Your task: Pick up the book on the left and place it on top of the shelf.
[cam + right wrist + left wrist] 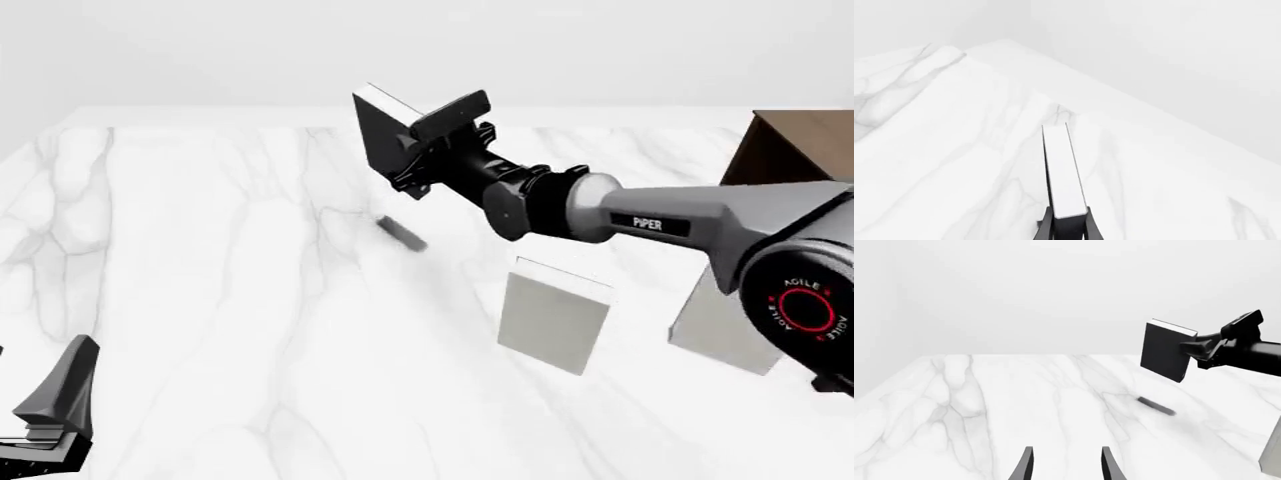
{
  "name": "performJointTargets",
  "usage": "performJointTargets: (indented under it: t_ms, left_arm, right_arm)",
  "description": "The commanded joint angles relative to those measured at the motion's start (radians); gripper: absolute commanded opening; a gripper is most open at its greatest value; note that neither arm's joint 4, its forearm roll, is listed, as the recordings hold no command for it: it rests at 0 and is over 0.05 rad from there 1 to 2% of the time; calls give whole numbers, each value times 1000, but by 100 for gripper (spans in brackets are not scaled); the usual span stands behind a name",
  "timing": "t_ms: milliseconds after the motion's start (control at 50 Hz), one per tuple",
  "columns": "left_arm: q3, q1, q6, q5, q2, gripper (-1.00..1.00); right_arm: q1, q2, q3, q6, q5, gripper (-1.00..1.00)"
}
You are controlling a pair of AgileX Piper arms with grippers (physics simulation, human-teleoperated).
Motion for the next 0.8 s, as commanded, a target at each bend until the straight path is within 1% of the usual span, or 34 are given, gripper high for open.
performJointTargets:
  t_ms: [20, 80, 100, 120, 160, 300, 520, 620, 800]
  left_arm:
    - [0, 0, 0, 0, 0, 100]
    - [0, 0, 0, 0, 0, 100]
    - [0, 0, 0, 0, 0, 100]
    - [0, 0, 0, 0, 0, 100]
    - [0, 0, 0, 0, 0, 100]
    - [0, 0, 0, 0, 0, 100]
    - [0, 0, 0, 0, 0, 100]
    - [0, 0, 0, 0, 0, 100]
    - [0, 0, 0, 0, 0, 100]
  right_arm:
    - [-7, -161, 146, 6, -45, -100]
    - [-9, -200, 181, 6, -44, -100]
    - [-6, -238, 212, -1, -40, -100]
    - [-6, -238, 212, -1, -41, -100]
    - [-18, -276, 243, -5, -35, -100]
    - [-35, -339, 308, -9, -36, -100]
    - [-71, -489, 382, -51, 0, -100]
    - [-78, -523, 390, -56, 11, -100]
    - [-120, -616, 429, -80, 43, -100]
